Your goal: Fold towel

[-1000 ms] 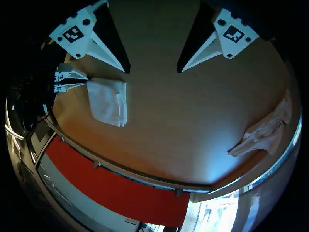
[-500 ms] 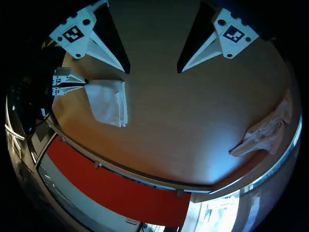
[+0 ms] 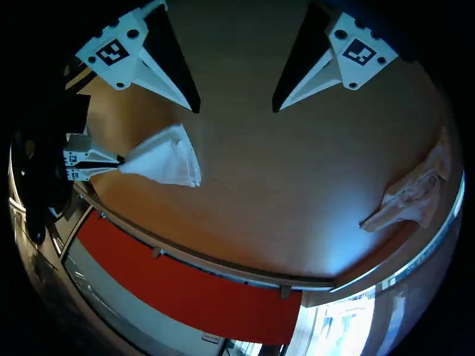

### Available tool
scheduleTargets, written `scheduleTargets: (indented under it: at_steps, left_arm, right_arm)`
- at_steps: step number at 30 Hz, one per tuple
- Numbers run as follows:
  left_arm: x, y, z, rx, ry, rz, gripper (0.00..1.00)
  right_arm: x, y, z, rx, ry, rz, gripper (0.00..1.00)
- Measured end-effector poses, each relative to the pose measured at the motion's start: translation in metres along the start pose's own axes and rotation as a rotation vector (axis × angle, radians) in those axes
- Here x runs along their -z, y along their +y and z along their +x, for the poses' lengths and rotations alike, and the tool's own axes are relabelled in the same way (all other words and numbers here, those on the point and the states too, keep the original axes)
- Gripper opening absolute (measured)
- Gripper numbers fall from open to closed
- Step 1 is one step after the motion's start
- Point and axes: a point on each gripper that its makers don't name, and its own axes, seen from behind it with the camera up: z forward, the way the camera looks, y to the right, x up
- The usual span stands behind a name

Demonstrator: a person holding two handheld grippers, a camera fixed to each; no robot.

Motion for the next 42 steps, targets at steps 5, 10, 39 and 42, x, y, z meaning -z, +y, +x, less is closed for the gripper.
scheduleTargets:
  at_steps: [5,10,39,42]
  left_arm:
    - [0.001,0.005,0.007,-0.017,0.009,-0.011,0.89]
    - [0.004,0.007,0.014,-0.023,0.018,-0.019,0.89]
    - [-0.001,0.017,0.022,-0.064,0.011,-0.045,0.89]
    - [-0.002,0.018,0.021,-0.069,0.008,-0.044,0.89]
  right_arm:
    - [0.014,0.015,0.036,0.012,0.055,-0.021,0.04]
    - [0.027,0.026,0.062,0.026,0.095,-0.043,0.04]
    - [0.100,0.114,0.066,-0.002,0.113,-0.165,0.04]
    - [0.112,0.132,0.061,-0.007,0.108,-0.187,0.04]
